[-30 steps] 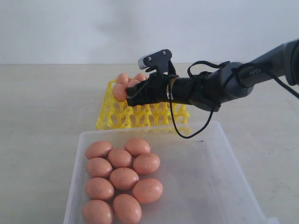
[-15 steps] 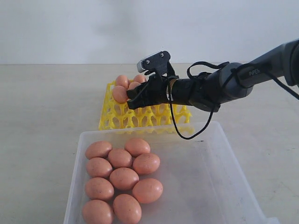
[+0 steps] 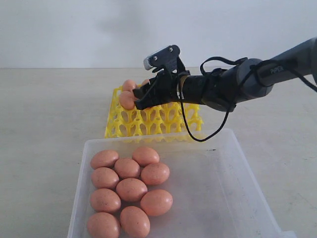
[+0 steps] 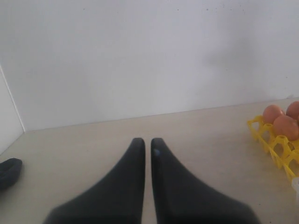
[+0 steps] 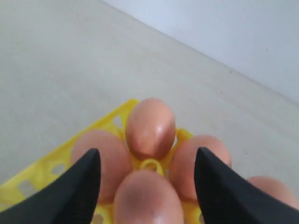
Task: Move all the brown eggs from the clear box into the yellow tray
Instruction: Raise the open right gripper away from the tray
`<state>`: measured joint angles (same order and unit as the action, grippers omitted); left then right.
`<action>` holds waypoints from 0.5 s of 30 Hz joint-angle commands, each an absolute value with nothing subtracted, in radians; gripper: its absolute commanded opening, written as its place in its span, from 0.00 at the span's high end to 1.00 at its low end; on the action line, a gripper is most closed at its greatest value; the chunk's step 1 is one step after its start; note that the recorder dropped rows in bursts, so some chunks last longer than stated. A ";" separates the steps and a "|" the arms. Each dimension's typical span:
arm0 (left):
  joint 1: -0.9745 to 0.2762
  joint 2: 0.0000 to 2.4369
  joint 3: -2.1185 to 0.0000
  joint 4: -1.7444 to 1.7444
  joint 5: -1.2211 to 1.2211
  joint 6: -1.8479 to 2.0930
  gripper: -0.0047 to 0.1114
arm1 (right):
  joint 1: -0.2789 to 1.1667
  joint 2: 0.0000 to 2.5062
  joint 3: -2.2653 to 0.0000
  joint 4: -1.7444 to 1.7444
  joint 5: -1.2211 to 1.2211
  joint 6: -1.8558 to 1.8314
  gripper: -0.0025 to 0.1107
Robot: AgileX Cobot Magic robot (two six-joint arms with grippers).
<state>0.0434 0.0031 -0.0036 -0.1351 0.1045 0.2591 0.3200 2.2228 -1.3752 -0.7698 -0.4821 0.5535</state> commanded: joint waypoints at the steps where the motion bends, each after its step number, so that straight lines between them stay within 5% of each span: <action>1: 0.037 0.000 0.000 -0.138 0.101 0.262 0.92 | 0.319 2.142 -1.374 -0.771 -0.485 0.524 0.51; 7: 0.037 0.000 0.000 -0.138 0.103 0.262 0.92 | 0.323 2.017 -1.374 -0.841 -0.336 0.758 0.59; 12: 0.037 0.000 0.000 -0.138 0.103 0.262 0.92 | 0.382 1.899 -1.373 -1.018 0.237 0.954 0.97; 15: 0.037 0.000 0.000 -0.138 0.103 0.262 0.92 | 0.433 1.854 -1.373 -0.971 0.596 0.784 0.98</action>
